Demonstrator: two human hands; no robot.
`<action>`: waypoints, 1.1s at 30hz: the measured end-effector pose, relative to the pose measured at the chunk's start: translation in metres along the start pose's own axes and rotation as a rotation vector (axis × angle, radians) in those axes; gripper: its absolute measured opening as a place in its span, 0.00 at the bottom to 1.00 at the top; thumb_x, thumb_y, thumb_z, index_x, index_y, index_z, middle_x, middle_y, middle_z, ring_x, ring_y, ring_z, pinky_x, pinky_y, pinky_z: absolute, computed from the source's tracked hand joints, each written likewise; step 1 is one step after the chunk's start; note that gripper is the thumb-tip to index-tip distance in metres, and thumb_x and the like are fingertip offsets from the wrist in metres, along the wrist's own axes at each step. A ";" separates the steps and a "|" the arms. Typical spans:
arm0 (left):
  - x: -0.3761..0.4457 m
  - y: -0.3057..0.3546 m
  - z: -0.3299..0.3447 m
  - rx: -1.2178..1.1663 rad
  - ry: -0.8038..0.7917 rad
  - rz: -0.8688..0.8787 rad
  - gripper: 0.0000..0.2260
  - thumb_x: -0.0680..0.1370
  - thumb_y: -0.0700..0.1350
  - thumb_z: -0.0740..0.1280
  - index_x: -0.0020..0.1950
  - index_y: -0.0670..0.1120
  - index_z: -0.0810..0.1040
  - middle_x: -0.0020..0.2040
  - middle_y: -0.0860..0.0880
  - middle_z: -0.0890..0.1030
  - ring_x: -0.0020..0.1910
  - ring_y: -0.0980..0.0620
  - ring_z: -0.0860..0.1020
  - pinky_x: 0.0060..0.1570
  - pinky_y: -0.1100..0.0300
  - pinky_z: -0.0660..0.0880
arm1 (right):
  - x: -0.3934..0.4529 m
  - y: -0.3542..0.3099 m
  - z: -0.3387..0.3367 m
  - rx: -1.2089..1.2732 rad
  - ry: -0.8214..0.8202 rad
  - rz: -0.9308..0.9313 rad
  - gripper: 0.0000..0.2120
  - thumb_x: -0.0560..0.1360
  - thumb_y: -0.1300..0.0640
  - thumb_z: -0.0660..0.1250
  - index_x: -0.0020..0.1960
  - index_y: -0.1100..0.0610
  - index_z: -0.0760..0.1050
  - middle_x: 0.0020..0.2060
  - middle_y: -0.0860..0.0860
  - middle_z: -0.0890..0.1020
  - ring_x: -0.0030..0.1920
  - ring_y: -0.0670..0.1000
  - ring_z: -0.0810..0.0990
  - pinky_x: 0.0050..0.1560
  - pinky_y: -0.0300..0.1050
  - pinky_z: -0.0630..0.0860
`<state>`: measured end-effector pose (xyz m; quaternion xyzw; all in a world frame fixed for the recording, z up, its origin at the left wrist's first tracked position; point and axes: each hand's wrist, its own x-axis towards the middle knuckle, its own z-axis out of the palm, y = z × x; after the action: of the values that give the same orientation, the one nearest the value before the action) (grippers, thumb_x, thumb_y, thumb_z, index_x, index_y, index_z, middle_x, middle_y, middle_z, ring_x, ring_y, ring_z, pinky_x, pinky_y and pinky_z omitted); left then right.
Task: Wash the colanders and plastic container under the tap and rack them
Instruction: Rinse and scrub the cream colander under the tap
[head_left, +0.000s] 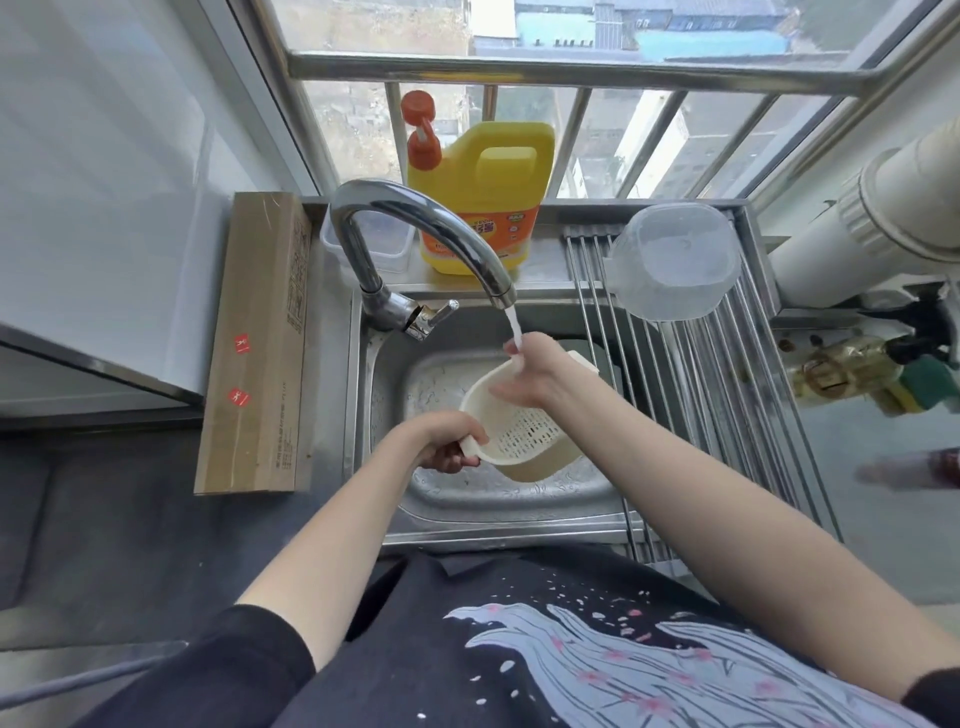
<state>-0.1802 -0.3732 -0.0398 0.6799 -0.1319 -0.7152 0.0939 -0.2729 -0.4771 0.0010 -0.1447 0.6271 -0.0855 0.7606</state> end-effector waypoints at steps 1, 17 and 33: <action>0.000 -0.001 0.002 -0.018 0.021 0.018 0.06 0.77 0.39 0.61 0.51 0.37 0.72 0.25 0.45 0.77 0.22 0.55 0.72 0.19 0.67 0.66 | -0.008 0.001 0.004 0.102 -0.076 -0.011 0.19 0.80 0.60 0.54 0.70 0.62 0.62 0.72 0.60 0.56 0.73 0.62 0.57 0.72 0.54 0.58; -0.041 -0.021 0.030 0.458 0.955 0.517 0.24 0.76 0.65 0.52 0.51 0.51 0.81 0.45 0.45 0.83 0.48 0.41 0.81 0.40 0.58 0.70 | -0.010 0.008 -0.048 0.064 0.142 -0.176 0.14 0.81 0.67 0.50 0.62 0.64 0.69 0.50 0.62 0.78 0.53 0.61 0.78 0.40 0.58 0.78; -0.025 -0.009 -0.019 -1.015 -0.009 0.127 0.24 0.81 0.48 0.58 0.72 0.36 0.62 0.70 0.36 0.67 0.66 0.39 0.71 0.57 0.46 0.72 | -0.039 0.025 -0.068 0.470 0.060 0.072 0.14 0.83 0.65 0.45 0.67 0.66 0.61 0.56 0.65 0.78 0.64 0.59 0.75 0.51 0.55 0.74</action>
<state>-0.1594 -0.3583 -0.0191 0.5364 0.1904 -0.6848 0.4550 -0.3485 -0.4494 0.0170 0.0614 0.6168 -0.2065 0.7571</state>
